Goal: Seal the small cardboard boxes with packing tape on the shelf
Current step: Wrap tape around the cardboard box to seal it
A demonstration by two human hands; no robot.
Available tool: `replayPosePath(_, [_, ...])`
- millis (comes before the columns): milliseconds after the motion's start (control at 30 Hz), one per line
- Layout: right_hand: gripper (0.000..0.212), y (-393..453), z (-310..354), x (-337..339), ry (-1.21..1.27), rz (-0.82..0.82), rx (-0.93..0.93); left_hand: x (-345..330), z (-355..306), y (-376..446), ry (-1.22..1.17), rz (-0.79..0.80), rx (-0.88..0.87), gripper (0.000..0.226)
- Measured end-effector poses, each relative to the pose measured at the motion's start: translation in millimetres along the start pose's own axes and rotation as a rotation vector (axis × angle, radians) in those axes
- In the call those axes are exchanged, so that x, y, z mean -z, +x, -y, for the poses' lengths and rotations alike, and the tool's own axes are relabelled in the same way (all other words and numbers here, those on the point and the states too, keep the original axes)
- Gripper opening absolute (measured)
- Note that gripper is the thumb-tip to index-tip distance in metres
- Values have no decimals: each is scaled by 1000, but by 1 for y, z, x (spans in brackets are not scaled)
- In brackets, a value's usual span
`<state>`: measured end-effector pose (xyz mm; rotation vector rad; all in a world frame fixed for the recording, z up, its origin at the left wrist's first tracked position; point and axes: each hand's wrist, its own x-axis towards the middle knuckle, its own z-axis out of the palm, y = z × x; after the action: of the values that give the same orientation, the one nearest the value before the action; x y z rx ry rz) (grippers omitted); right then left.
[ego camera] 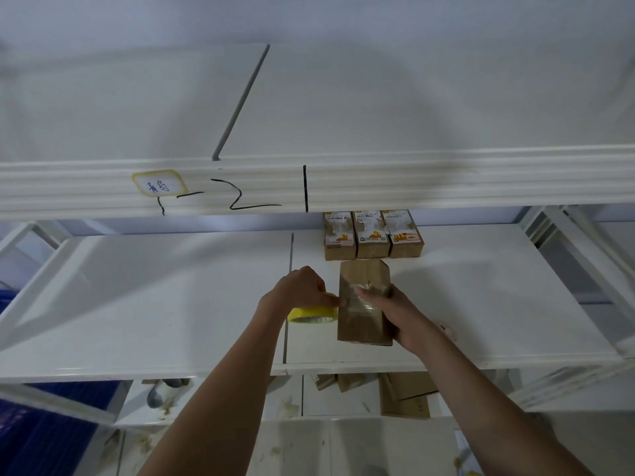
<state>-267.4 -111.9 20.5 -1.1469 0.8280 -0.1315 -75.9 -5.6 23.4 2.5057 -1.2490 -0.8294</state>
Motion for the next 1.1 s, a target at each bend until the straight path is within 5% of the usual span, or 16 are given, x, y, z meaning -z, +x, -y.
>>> replayPosePath(133, [43,-3,1,1,-61,-32,-24,-2,-3,-1,7,-21,8,55])
replayPosePath(567, [43,-4,11,20,-96,20,-56,-3,23,-18,-398,135,-61,46])
replayPosePath(1100, [44,-9,12,21,-25,63,-20,-3,18,-16,-63,-12,48,58])
